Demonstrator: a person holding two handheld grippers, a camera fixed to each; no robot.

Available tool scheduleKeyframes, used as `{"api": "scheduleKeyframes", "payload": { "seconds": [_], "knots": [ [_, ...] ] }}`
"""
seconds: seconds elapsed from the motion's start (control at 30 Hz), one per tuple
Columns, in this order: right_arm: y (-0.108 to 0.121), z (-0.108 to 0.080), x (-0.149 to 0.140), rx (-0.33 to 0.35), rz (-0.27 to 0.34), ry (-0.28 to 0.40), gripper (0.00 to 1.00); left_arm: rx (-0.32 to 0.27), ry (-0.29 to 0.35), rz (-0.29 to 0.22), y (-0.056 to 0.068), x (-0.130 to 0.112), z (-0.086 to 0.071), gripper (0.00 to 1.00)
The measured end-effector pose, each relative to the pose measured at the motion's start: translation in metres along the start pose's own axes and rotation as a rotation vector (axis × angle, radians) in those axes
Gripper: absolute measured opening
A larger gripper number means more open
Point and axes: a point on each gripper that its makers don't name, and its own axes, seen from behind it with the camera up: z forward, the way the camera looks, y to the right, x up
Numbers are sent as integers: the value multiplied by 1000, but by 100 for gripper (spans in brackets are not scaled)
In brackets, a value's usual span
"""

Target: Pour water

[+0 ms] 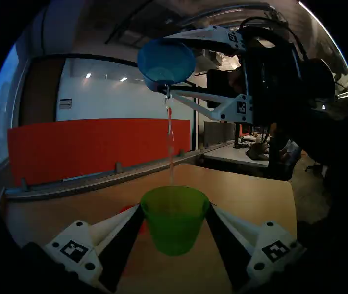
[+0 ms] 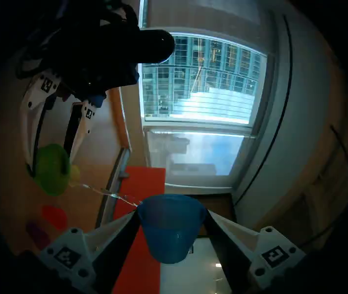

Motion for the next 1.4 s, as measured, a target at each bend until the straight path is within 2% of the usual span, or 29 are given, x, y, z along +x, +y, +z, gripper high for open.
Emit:
{"api": "scheduleKeyframes", "payload": {
  "seconds": [0.67, 0.87, 0.97, 1.13, 1.4],
  "knots": [
    [3, 2, 10, -14, -143, 9, 93, 4, -1, -3, -2, 0, 0, 87],
    [4, 1, 12, -18, -163, 12, 93, 7, 2, -8, -4, 1, 0, 87],
    [3, 0, 12, -16, -138, 14, 93, 9, 3, -7, -5, 0, -1, 87],
    [4, -2, 10, -19, -43, 13, 93, 11, 3, -6, -5, 0, -1, 87],
    [6, -6, 2, -15, 195, 16, 93, 15, 5, -5, -6, 1, -3, 87]
  ]
}}
